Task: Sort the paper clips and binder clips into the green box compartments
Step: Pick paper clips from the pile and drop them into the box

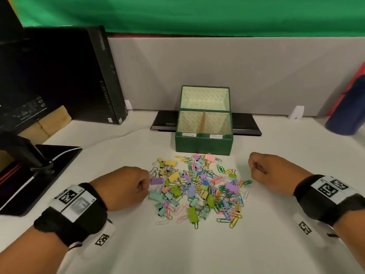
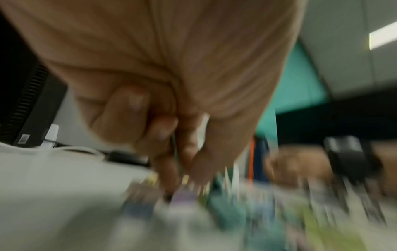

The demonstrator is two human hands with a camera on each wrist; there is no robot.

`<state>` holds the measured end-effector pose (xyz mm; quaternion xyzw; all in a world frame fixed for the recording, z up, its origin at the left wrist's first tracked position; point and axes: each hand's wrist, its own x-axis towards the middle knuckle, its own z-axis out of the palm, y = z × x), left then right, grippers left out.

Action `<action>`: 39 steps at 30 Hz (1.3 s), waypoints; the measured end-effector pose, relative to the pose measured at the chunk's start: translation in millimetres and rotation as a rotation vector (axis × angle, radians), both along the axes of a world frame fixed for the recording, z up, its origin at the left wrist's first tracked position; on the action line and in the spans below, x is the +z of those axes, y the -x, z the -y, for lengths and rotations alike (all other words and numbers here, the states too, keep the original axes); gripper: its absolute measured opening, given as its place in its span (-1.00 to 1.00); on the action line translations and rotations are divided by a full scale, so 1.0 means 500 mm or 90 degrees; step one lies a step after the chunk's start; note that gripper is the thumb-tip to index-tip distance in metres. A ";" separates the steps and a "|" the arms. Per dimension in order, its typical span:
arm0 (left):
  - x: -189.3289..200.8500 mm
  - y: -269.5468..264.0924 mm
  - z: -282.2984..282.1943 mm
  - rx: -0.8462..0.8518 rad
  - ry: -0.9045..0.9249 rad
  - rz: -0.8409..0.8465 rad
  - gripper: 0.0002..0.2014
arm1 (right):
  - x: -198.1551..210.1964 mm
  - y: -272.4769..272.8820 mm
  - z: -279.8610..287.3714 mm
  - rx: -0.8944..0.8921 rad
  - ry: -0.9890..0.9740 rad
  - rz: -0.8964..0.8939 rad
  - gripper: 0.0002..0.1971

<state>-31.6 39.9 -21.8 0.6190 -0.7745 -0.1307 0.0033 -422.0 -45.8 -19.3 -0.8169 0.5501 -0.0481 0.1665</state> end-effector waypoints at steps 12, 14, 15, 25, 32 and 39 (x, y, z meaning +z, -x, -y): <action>0.089 0.012 0.056 0.038 -0.144 -0.370 -0.78 | 0.107 -0.071 0.075 0.044 0.097 0.145 -0.85; 0.104 0.044 0.099 0.062 -0.163 -0.427 -0.79 | 0.114 -0.097 0.112 0.023 0.102 0.147 -0.88; 0.112 0.063 0.127 0.064 -0.151 -0.433 -0.80 | 0.117 -0.112 0.130 0.007 0.105 0.140 -0.91; 0.125 0.268 0.366 0.107 0.048 -0.349 -0.79 | 0.128 -0.136 0.174 -0.031 0.158 0.179 -0.71; 0.109 0.317 0.390 0.045 -0.015 -0.318 -0.62 | 0.054 -0.037 0.085 0.066 0.014 -0.037 -0.85; 0.135 0.263 0.314 -0.030 0.059 -0.321 -0.64 | 0.004 -0.011 0.052 0.088 -0.091 -0.080 -0.82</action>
